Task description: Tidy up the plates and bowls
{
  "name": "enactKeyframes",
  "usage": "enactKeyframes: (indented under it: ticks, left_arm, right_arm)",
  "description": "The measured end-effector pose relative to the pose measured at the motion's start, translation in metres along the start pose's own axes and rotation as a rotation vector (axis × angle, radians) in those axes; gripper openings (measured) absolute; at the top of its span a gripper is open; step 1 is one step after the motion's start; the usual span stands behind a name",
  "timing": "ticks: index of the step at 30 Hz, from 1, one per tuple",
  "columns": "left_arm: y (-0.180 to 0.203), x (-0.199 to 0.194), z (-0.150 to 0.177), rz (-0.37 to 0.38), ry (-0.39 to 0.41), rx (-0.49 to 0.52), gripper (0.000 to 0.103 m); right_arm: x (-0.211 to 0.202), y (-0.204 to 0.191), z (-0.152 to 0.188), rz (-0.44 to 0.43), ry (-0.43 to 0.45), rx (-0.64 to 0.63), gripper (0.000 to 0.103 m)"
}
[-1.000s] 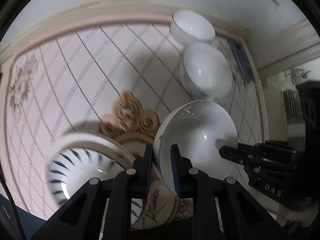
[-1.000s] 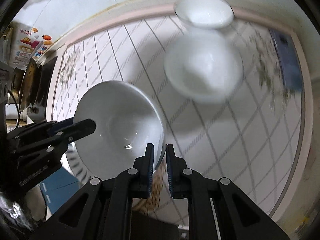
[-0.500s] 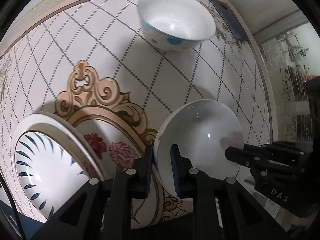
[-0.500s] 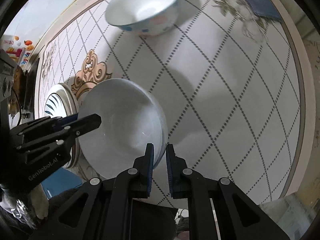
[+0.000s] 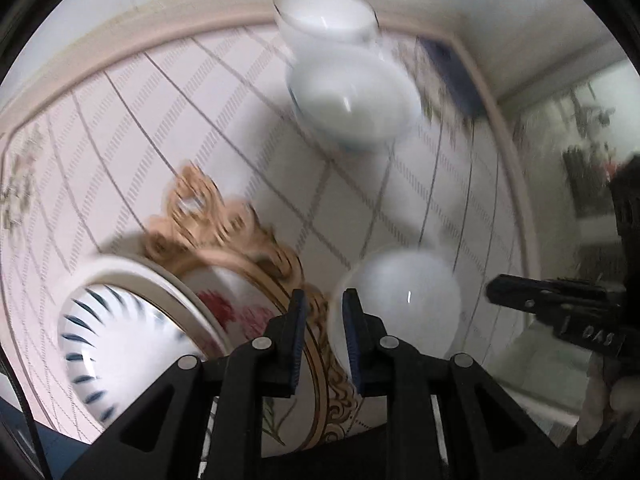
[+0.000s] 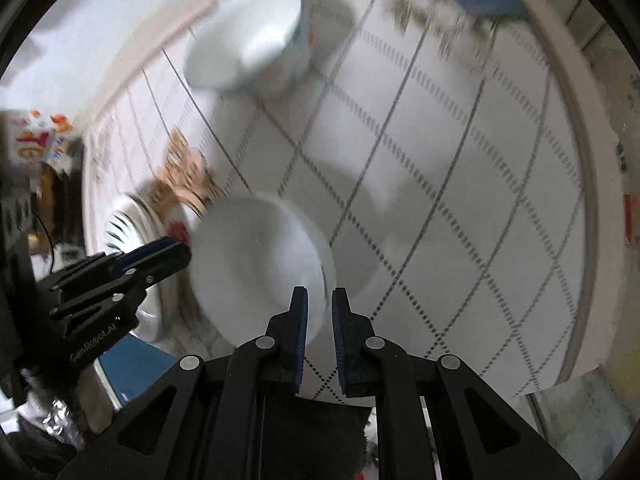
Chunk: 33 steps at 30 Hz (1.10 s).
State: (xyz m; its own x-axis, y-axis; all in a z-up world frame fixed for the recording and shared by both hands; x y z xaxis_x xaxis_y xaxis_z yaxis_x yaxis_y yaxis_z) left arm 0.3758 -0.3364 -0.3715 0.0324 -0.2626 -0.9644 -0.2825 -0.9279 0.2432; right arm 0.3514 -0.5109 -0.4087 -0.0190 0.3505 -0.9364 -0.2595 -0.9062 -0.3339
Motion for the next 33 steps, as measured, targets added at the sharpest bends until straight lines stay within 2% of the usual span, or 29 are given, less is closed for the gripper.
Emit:
enactKeyframes:
  ticks: [1,3,4,5,9,13,16,21,22,23,26,33]
  left_arm:
    - [-0.004,-0.006,-0.007,0.009,0.017,-0.012,0.028]
    - [-0.015,-0.015,-0.035,0.024,0.054,-0.054,0.032]
    - [-0.020,-0.015,-0.044,0.025,0.061,-0.072,0.033]
    - [-0.027,-0.013,-0.057,0.033,0.067,-0.101,0.033]
    - [-0.033,0.005,-0.096,0.072,0.069,-0.182,0.033]
    - [-0.028,0.026,-0.119,0.081,0.055,-0.192,0.033]
    - [-0.019,0.048,-0.128,0.071,0.014,-0.178,0.033]
    - [-0.010,0.076,-0.131,-0.003,-0.025,-0.096,0.032]
    - [-0.009,0.078,-0.131,-0.006,-0.029,-0.086,0.025]
    - [-0.010,0.081,-0.130,-0.032,-0.031,-0.071,0.023]
    - [-0.011,0.082,-0.131,-0.050,-0.024,-0.055,0.017]
    - [-0.013,0.074,-0.125,-0.062,-0.023,-0.027,0.014]
  right_arm:
    - [-0.016,0.001,-0.009,-0.021,0.035,0.012,0.018]
    - [-0.040,0.001,-0.025,-0.057,0.095,0.025,0.035]
    - [-0.049,0.000,-0.033,-0.074,0.122,0.029,0.049]
    - [-0.060,0.000,-0.047,-0.102,0.165,0.038,0.057]
    - [-0.060,0.001,-0.089,-0.148,0.233,0.069,0.058]
    - [-0.035,0.003,-0.123,-0.208,0.242,0.146,0.058]
    - [-0.016,0.006,-0.142,-0.227,0.233,0.183,0.058]
    - [0.012,0.007,-0.159,-0.201,0.210,0.195,0.053]
    - [0.017,0.007,-0.160,-0.202,0.201,0.193,0.044]
    - [0.022,0.005,-0.163,-0.204,0.197,0.192,0.033]
    - [0.029,-0.001,-0.166,-0.201,0.189,0.165,0.014]
    - [0.033,-0.013,-0.170,-0.157,0.206,0.137,0.014]
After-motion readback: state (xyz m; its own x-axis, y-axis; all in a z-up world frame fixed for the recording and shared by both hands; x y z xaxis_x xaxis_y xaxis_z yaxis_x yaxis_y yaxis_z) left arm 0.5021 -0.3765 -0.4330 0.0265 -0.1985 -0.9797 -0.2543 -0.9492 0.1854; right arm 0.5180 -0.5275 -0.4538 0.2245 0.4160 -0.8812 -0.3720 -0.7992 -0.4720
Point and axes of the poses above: each gripper's, at about its wrist camera, not at the fingertips, and x roughly the way its jaws point, y to its right, z to its underside, the point moved 10 cm from there along x, roughly the way its jaws point
